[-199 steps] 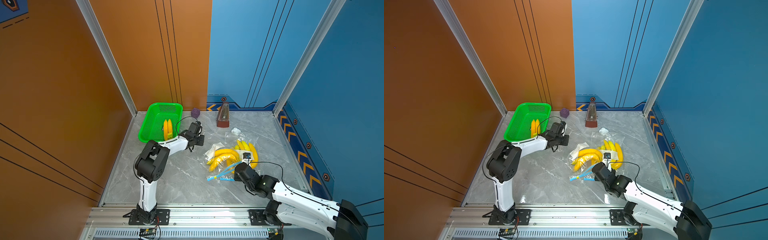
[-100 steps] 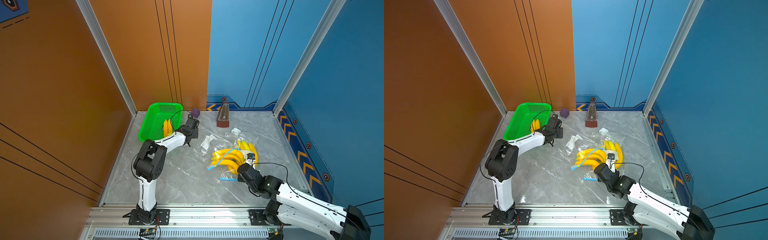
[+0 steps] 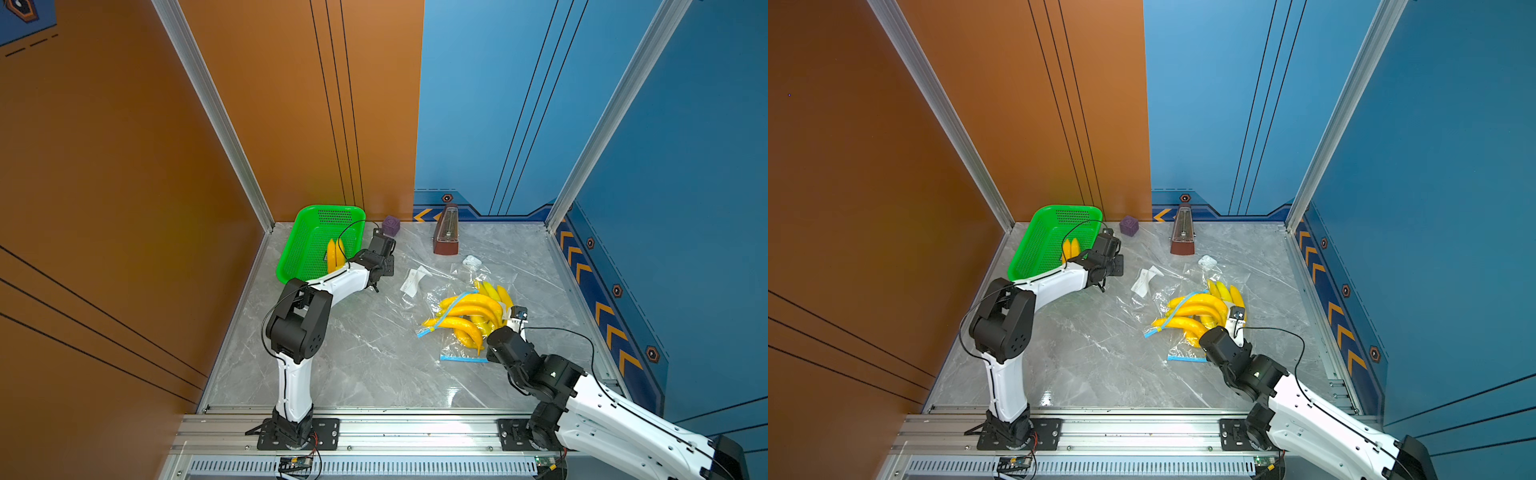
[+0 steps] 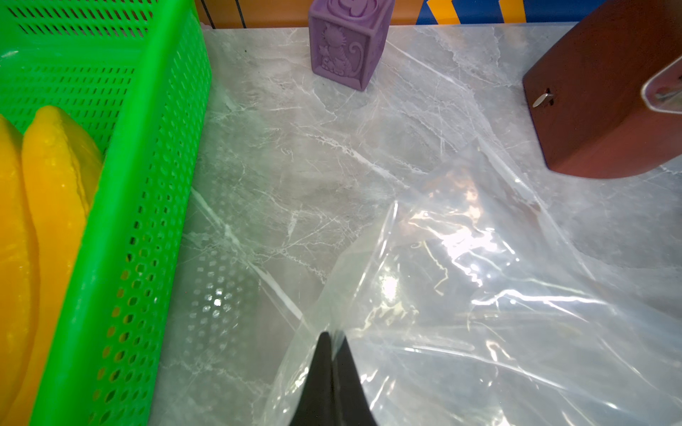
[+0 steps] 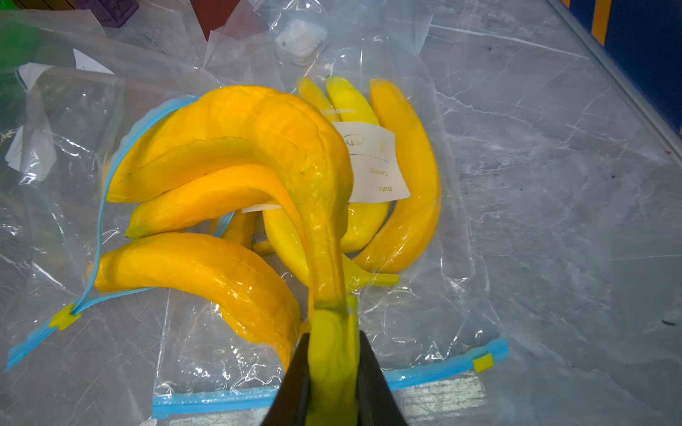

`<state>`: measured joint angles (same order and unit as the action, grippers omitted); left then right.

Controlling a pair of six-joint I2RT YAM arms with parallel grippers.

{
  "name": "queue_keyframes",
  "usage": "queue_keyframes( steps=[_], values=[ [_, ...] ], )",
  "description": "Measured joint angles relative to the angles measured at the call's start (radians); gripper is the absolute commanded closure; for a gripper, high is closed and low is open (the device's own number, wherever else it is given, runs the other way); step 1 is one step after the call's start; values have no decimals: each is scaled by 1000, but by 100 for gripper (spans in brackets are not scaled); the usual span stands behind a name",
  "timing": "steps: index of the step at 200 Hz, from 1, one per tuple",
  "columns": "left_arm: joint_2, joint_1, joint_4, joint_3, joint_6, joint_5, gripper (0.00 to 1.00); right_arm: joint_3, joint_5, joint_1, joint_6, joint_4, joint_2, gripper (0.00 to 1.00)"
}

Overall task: Open the zip-top bag and take out the banana
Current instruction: Pick up the banana from the zipper food storage bag.

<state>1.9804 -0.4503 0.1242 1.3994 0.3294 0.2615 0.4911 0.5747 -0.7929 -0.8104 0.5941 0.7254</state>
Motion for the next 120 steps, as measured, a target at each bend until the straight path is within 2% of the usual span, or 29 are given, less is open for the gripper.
queue_keyframes(
  steps=[40,78,102,120],
  values=[
    [0,12,0,-1,1,1,100,15,26,71,1,77,-77,97],
    [0,32,0,-7,1,0,90,33,31,120,10,141,-129,97],
    [0,32,1,-10,-4,-2,72,76,32,143,30,174,-179,97],
    [0,28,0,-14,-2,-13,53,122,31,149,48,175,-181,98]
  ],
)
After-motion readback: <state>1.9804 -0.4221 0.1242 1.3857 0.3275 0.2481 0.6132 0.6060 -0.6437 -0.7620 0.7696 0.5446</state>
